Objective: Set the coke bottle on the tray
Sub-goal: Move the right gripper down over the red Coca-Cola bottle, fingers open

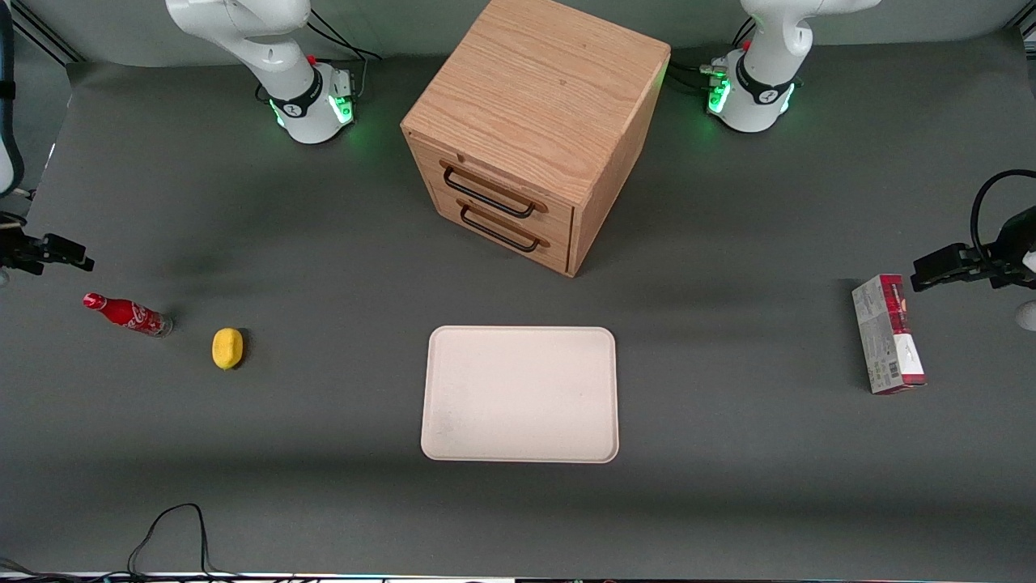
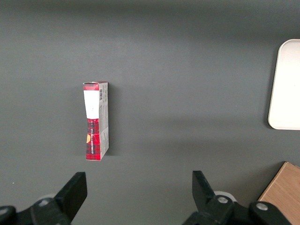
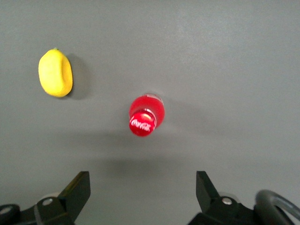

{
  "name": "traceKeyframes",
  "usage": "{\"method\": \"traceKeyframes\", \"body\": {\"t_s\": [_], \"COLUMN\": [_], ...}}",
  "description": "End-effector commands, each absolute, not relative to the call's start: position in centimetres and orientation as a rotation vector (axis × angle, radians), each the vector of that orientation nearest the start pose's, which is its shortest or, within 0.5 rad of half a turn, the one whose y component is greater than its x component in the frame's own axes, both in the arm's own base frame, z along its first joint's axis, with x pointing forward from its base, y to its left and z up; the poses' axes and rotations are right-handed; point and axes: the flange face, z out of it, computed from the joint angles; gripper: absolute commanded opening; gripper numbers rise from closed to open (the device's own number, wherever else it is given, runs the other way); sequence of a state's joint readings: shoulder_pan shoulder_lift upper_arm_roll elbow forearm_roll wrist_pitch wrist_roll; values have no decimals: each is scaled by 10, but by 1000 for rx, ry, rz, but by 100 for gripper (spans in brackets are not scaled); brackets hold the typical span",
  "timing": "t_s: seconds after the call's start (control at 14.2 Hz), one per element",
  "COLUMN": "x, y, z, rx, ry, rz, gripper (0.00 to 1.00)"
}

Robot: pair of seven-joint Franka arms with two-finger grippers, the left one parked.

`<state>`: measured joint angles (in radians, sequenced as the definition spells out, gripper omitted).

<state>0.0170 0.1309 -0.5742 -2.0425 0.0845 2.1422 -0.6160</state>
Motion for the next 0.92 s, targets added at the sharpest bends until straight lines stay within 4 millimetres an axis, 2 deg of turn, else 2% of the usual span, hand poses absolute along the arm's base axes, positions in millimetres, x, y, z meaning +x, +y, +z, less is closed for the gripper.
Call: {"method": "traceKeyframes", "body": {"t_s": [0.0,0.14,0.35,0.63,0.85], "x": [498,505,515,525,524], "y": [-295,-297,-288,-289,-290], "z": [373,357,341,331,328], "rx": [-3136,-3151,-3133,-3153,-3144], "ry": [-37,-29,-52,-71,-77], "rz": [-20,-19,-31,-13,-15], "gripper": [100,100,100,100,100]}}
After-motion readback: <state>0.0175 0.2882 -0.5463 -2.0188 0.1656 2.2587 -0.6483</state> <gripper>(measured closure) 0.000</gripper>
